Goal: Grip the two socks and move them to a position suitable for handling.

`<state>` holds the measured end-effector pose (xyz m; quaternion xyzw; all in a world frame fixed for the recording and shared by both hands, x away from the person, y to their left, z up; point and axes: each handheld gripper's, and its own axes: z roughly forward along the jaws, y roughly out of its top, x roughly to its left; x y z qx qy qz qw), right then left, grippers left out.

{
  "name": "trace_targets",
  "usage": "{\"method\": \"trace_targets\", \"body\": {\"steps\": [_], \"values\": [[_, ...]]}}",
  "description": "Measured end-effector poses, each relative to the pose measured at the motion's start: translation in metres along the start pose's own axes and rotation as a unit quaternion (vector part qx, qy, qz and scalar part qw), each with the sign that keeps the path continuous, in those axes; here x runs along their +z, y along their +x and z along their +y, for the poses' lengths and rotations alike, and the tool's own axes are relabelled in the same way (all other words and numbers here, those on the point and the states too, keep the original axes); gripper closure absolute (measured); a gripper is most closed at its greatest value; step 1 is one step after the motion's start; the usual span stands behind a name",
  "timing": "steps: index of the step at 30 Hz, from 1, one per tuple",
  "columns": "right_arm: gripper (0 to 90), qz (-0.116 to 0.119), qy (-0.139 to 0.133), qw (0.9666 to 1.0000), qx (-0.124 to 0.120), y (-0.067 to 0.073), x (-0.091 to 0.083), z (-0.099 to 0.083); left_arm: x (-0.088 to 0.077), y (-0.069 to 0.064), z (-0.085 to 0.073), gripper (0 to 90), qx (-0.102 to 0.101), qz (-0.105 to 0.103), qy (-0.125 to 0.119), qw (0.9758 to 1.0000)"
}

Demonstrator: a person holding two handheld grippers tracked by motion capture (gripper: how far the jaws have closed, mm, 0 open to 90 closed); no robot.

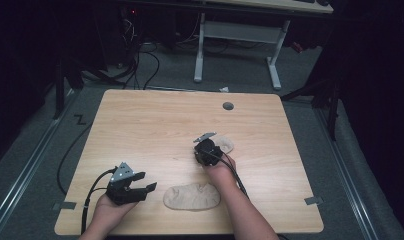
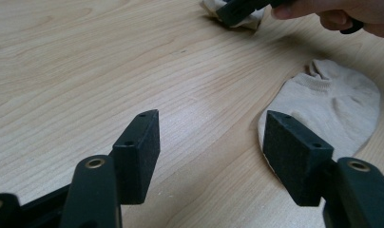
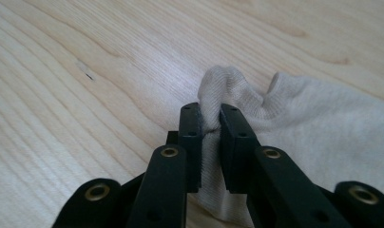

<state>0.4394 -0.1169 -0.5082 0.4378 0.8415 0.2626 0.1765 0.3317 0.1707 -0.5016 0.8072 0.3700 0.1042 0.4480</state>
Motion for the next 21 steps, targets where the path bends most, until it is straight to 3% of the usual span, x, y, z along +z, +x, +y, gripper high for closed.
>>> {"method": "trace_targets", "body": {"steps": [8,13,21], "values": [[80.7,0.009,-0.042,0.9990,-0.009,0.004,-0.029,0.003,0.001,0.002,0.000,37.6,0.007,0.009,-0.001,0.9999],[80.6,0.019,-0.073,0.9971,-0.012,0.008,-0.054,0.006,-0.002,0.002,0.001,37.5,0.007,0.011,-0.006,0.9999],[80.6,0.022,-0.105,0.9939,-0.025,0.016,-0.080,0.011,-0.004,0.005,0.001,37.2,-0.001,0.014,-0.010,0.9998]]}}
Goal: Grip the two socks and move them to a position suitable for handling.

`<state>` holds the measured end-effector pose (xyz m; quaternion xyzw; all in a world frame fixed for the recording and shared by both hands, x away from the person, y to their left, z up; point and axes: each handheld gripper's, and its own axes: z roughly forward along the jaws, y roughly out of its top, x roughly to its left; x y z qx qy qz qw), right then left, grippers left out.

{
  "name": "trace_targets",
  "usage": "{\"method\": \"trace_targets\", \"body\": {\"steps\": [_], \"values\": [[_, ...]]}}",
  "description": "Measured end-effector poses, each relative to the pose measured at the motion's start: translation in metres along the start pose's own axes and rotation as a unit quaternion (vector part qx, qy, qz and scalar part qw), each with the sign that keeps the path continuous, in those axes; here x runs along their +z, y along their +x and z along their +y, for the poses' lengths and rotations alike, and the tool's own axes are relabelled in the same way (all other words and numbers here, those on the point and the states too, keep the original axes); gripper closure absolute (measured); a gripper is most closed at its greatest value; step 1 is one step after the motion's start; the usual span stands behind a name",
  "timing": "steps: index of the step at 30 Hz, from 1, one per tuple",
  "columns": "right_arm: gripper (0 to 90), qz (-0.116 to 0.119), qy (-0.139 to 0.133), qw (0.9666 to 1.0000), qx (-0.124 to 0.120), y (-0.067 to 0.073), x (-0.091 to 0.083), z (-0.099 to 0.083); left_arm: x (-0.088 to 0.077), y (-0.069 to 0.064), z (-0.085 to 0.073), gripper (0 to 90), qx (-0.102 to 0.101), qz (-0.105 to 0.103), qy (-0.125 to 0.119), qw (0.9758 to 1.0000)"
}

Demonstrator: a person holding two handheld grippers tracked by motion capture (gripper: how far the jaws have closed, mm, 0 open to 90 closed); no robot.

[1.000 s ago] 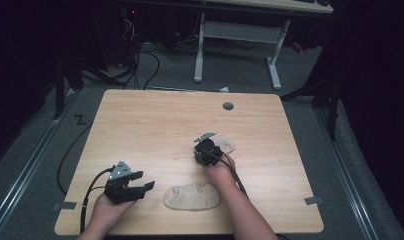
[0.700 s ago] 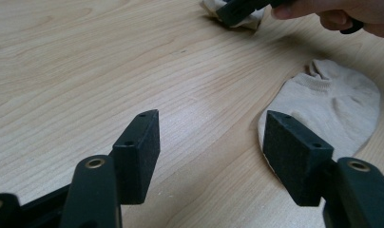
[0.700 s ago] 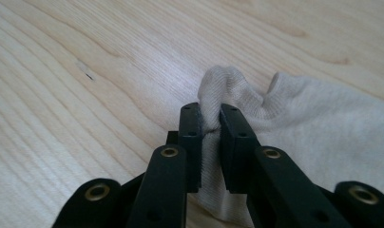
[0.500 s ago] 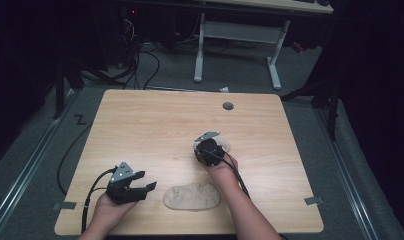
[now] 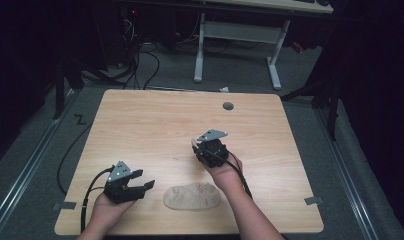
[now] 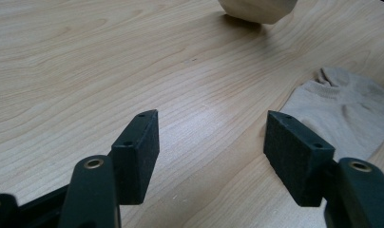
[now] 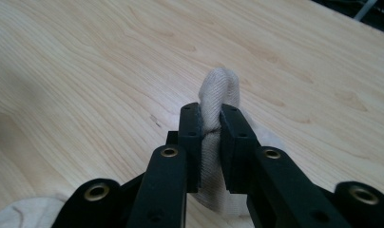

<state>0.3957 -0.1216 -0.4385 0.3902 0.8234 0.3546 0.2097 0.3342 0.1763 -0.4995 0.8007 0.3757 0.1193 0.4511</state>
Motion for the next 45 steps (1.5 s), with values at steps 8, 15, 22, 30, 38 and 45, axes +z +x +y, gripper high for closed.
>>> {"method": "trace_targets", "body": {"steps": [8,15,22,30,38,45], "values": [[80.6,0.015,-0.031,0.9992,-0.018,0.017,-0.017,0.018,0.001,0.003,0.001,37.2,-0.003,0.004,-0.001,1.0000],[80.6,0.027,-0.042,0.9982,-0.031,0.033,-0.017,0.029,0.001,0.003,0.000,37.2,-0.004,0.005,-0.002,1.0000],[80.5,0.053,-0.046,0.9965,-0.045,0.063,-0.008,0.040,-0.001,0.004,0.000,37.3,-0.001,0.010,0.000,1.0000],[80.3,0.076,-0.050,0.9943,-0.057,0.083,0.001,0.046,0.000,0.005,0.000,37.3,-0.001,0.011,0.002,0.9999],[80.1,0.073,-0.038,0.9954,-0.049,0.077,0.009,0.038,0.001,0.002,-0.001,37.4,0.000,0.009,0.005,0.9999],[79.8,0.062,-0.022,0.9975,-0.027,0.061,0.020,0.020,0.003,-0.001,-0.002,37.3,0.005,0.007,0.013,0.9999]]}}
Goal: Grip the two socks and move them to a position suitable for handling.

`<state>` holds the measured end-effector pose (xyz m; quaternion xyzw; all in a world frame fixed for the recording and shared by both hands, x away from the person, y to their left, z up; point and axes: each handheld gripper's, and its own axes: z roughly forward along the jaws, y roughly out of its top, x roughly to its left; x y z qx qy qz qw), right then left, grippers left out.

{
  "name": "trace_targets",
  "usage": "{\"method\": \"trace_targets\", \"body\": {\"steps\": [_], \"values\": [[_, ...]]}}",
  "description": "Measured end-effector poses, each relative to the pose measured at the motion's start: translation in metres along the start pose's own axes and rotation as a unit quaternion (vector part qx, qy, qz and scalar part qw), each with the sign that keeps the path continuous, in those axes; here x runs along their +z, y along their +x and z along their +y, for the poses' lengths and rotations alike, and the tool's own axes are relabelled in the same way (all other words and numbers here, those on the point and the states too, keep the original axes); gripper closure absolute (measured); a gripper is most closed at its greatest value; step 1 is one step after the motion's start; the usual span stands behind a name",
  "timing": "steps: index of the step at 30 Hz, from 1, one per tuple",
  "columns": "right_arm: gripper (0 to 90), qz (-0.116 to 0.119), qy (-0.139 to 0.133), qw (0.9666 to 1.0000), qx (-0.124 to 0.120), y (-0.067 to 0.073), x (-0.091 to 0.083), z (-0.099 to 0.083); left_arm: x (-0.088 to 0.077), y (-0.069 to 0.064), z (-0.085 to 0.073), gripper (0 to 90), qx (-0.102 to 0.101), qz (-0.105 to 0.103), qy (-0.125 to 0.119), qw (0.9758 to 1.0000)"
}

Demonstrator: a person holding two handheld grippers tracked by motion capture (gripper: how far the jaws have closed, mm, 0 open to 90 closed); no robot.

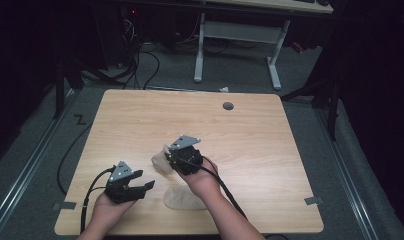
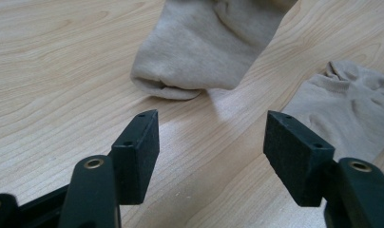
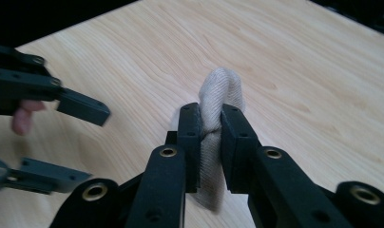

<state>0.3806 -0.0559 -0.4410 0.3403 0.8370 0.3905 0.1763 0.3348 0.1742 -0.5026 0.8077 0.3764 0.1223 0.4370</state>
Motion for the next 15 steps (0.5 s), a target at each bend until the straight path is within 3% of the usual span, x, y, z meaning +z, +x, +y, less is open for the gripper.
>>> {"method": "trace_targets", "body": {"steps": [15], "values": [[78.8,-0.024,0.022,0.9979,0.056,-0.034,0.017,-0.041,-0.001,0.000,0.000,37.3,-0.001,0.001,-0.001,1.0000]]}}
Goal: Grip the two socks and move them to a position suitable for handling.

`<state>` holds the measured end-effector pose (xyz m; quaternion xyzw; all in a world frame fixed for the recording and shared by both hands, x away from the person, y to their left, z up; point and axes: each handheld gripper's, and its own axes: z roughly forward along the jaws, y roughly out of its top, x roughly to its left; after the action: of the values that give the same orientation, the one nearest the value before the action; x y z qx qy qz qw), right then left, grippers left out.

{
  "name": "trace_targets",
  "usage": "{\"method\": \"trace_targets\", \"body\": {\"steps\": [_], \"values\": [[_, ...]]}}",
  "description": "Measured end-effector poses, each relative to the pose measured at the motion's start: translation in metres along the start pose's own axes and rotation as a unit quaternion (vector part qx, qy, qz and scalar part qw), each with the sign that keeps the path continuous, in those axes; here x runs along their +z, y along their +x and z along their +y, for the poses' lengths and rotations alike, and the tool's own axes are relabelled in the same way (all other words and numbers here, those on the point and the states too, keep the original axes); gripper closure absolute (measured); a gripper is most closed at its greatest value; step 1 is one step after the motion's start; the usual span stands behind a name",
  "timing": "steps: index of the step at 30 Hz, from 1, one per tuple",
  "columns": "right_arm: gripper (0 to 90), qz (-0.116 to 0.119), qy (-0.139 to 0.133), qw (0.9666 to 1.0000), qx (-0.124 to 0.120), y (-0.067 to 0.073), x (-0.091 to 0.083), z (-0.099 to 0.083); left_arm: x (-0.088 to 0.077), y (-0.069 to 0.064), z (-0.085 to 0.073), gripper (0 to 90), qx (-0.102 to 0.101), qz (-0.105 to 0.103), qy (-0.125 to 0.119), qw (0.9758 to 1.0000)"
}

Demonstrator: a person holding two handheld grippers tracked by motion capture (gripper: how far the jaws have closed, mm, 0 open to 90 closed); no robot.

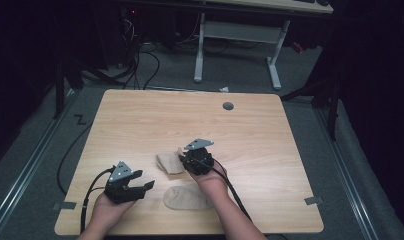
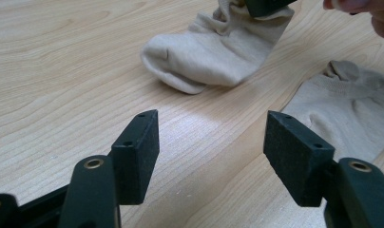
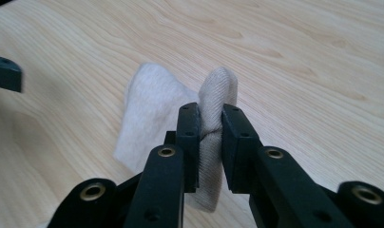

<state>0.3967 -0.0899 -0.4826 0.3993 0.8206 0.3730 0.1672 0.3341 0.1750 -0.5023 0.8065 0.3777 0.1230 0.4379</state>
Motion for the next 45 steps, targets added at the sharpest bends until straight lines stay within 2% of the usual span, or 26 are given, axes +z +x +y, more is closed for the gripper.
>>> {"method": "trace_targets", "body": {"steps": [6,7,17,19,24,33,36,41,42,43,45], "values": [[78.1,-0.007,0.009,0.9997,0.021,-0.011,0.003,-0.007,0.001,0.000,0.000,37.3,0.000,0.001,0.001,1.0000],[77.6,-0.009,0.010,0.9997,0.021,-0.015,0.004,-0.010,0.001,0.000,0.000,37.3,0.000,0.001,0.000,1.0000],[73.3,-0.019,0.017,0.9992,0.032,-0.024,0.008,-0.019,0.002,0.001,0.000,37.3,0.000,0.003,0.000,1.0000],[71.9,-0.024,0.025,0.9990,0.029,-0.027,0.009,-0.020,0.001,0.001,0.000,37.3,0.000,0.004,0.000,1.0000],[66.2,-0.043,0.030,0.9979,0.038,-0.039,0.004,-0.022,0.000,0.001,0.000,37.3,0.003,0.002,0.001,1.0000],[64.3,-0.061,0.034,0.9964,0.048,-0.053,-0.008,-0.035,0.004,-0.001,0.000,37.3,0.006,0.003,0.004,1.0000],[61.8,-0.070,0.024,0.9958,0.054,-0.062,-0.018,-0.043,0.005,0.001,0.003,36.1,-0.004,0.011,0.005,0.9999],[59.3,-0.067,0.011,0.9961,0.056,-0.066,-0.034,-0.052,0.007,0.001,0.006,37.4,-0.018,0.015,0.001,0.9997],[58.5,-0.069,-0.003,0.9960,0.056,-0.066,-0.040,-0.055,0.010,0.001,0.006,37.9,-0.018,0.018,0.003,0.9997],[58.5,-0.069,-0.003,0.9960,0.056,-0.066,-0.040,-0.055,0.012,0.001,0.006,37.9,-0.016,0.023,0.005,0.9996],[59.0,-0.073,-0.021,0.9960,0.048,-0.066,-0.046,-0.059,0.021,-0.003,0.006,40.0,-0.014,0.043,0.011,0.9989]]}}
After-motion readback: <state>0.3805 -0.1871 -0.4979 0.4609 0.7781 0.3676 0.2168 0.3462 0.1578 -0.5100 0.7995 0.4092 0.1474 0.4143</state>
